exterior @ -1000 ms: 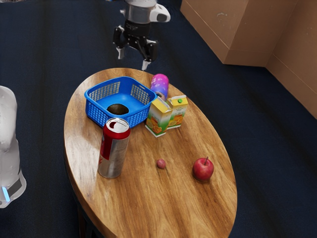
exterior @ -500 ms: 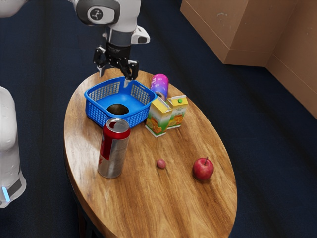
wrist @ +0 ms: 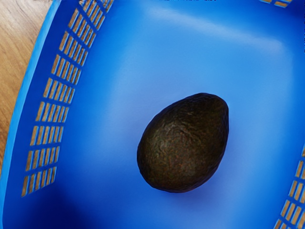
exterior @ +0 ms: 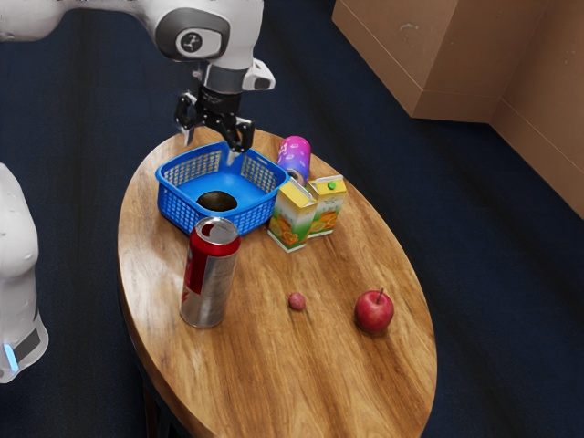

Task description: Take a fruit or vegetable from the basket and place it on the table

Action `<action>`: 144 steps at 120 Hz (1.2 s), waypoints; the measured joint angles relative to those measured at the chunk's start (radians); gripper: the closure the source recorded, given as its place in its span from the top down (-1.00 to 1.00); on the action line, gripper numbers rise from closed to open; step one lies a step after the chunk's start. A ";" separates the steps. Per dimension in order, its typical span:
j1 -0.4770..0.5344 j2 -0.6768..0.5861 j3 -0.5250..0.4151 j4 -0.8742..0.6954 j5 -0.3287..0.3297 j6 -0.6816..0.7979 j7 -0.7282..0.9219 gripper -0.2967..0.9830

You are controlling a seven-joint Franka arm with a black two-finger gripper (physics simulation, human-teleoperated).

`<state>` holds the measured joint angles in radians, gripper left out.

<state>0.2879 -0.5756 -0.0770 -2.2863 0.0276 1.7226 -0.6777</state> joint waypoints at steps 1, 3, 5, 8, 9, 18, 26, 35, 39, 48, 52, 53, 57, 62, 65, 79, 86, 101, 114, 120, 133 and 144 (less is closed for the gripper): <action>0.001 0.003 0.000 0.000 0.000 0.003 0.004 0.54; 0.002 0.008 -0.001 0.000 -0.001 0.009 0.011 0.54; 0.004 0.014 -0.001 0.000 -0.001 0.016 0.018 0.54; 0.005 0.023 -0.002 0.000 -0.002 0.027 0.029 0.54; 0.005 0.026 -0.002 0.000 -0.002 0.031 0.032 0.54; 0.015 0.042 -0.003 -0.002 -0.006 0.063 0.061 0.54; 0.023 0.055 -0.003 -0.003 -0.008 0.084 0.083 0.54; 0.020 0.054 -0.010 -0.023 -0.010 0.109 0.105 0.54; 0.018 0.045 -0.014 -0.046 -0.013 0.126 0.114 0.54; 0.018 0.025 -0.018 -0.092 -0.024 0.160 0.131 0.54; 0.020 0.022 -0.019 -0.106 -0.028 0.174 0.137 0.54; 0.020 0.022 -0.019 -0.108 -0.028 0.177 0.138 0.54; 0.021 0.024 -0.019 -0.118 -0.031 0.189 0.143 0.54; 0.021 0.025 -0.020 -0.133 -0.033 0.204 0.149 0.54; 0.021 0.026 -0.020 -0.146 -0.038 0.215 0.152 0.54; 0.021 0.026 -0.020 -0.183 -0.051 0.260 0.166 0.54; 0.024 0.027 -0.020 -0.191 -0.054 0.276 0.172 0.54; 0.033 0.030 -0.019 -0.196 -0.058 0.301 0.182 0.54; 0.041 0.044 -0.019 -0.196 -0.059 0.313 0.190 0.54; 0.042 0.047 -0.020 -0.197 -0.059 0.318 0.193 0.54; 0.042 0.054 -0.020 -0.207 -0.060 0.331 0.199 0.54; 0.044 0.063 -0.020 -0.213 -0.062 0.341 0.203 0.54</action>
<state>0.3323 -0.5128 -0.0965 -2.4997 -0.0344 2.0639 -0.4746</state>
